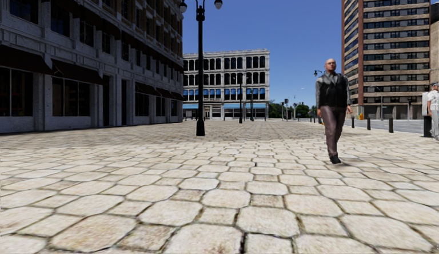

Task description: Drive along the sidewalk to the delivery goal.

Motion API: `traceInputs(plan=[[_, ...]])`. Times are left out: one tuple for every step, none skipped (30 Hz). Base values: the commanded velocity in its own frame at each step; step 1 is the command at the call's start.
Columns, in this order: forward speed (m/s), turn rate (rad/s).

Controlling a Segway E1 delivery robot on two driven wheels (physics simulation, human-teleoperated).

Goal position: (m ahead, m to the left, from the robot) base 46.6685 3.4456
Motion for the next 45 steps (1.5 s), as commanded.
traceInputs(plan=[[2.0,-0.17],[2.0,-0.18],[2.0,-0.18],[2.0,-0.18],[2.0,-0.18],[2.0,-0.18],[2.0,-0.18],[2.0,-0.18],[2.0,-0.19],[2.0,-0.23],[2.0,-0.25],[2.0,-0.26],[2.0,-0.26],[2.0,-0.27],[2.0,-0.3],[2.0,-0.31],[2.0,-0.33],[2.0,-0.33],[2.0,-0.36],[2.0,-0.37],[2.0,-0.38],[2.0,-0.38],[2.0,-0.38],[2.0,-0.39],[2.0,-0.39],[2.0,-0.39],[2.0,-0.39],[2.0,-0.39],[2.0,-0.39],[2.0,-0.39],[2.0,-0.39],[2.0,-0.39],[2.0,-0.39],[2.0,-0.39],[2.0,-0.39],[2.0,-0.39],[2.0,-0.39],[2.0,-0.39],[2.0,-0.39],[2.0,-0.39],[2.0,-0.39],[2.0,-0.39],[2.0,-0.29],[2.0,0.0],[2.0,0.0]])
